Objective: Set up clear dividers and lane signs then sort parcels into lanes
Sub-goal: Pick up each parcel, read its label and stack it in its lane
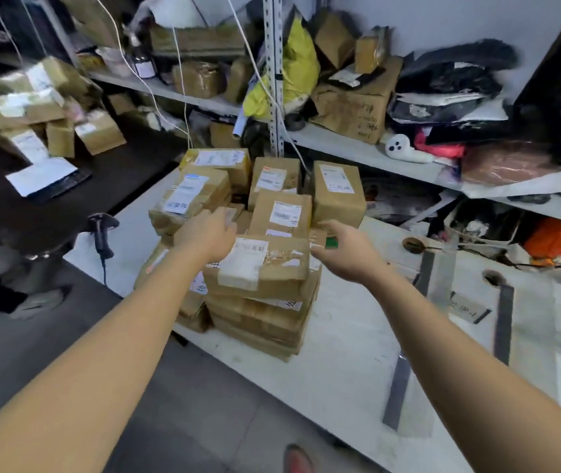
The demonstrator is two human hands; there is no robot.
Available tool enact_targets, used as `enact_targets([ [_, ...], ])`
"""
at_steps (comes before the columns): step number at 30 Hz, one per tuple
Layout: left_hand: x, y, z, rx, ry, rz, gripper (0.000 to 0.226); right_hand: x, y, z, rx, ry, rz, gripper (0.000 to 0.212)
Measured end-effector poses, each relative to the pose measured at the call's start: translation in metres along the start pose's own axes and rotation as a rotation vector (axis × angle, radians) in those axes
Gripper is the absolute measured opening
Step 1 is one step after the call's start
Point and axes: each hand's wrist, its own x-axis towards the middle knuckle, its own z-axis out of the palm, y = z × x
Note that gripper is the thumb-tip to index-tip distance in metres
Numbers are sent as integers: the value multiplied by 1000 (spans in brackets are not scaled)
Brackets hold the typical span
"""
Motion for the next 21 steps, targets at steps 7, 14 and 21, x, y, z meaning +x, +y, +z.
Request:
enact_targets([
  [7, 4, -57, 20, -466, -203, -73, 49, 19, -11, 41, 143, -81, 63, 62],
  [14, 4, -78, 28, -645, -401, 48, 83, 7, -20, 62, 250, 27, 231, 68],
  [21, 7, -83, 37, -764, -438, 132, 91, -14, -34, 79, 307, 159, 440, 57],
])
